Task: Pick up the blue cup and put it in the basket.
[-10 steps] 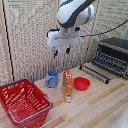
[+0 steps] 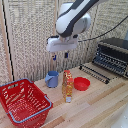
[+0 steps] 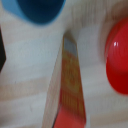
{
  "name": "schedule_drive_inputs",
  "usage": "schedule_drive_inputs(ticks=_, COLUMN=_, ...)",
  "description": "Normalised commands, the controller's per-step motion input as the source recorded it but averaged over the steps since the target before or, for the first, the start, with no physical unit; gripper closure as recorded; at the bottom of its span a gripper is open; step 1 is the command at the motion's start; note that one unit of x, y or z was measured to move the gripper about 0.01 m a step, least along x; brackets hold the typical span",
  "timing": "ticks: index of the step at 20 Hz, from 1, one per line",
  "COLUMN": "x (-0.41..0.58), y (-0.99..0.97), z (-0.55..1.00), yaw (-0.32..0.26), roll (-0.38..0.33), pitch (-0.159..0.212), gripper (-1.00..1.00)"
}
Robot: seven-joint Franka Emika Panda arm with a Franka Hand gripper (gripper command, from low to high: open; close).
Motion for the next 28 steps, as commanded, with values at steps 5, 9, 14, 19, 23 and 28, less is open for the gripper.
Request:
schedule_drive_inputs(ticks=5, x=0.370, y=-0.12, z=-0.55, yaw=0.017, roll=-0.019, pitch=0.148, gripper=-1.00)
schedule_drive_inputs(ticks=9, x=0.184, y=0.01, z=-0.47, yaw=0.005, roll=-0.059, pitch=0.207, gripper=-1.00)
schedule_drive_inputs(ticks=14, x=0.177, y=0.02, z=-0.26, yaw=0.007, roll=-0.034, pitch=0.126, gripper=1.00)
schedule_drive_inputs(ticks=19, x=0.042, y=0.07, z=-0.03, yaw=-0.001, roll=-0.017, pitch=0.006, gripper=1.00)
schedule_drive_inputs(ticks=23, x=-0.009, y=0.05, z=0.00, yaw=-0.001, roll=-0.005, pitch=-0.010, gripper=1.00)
schedule_drive_inputs(ticks=28, x=-0.001, y=0.00, z=0.00, yaw=0.000, roll=0.000, pitch=-0.016, gripper=1.00)
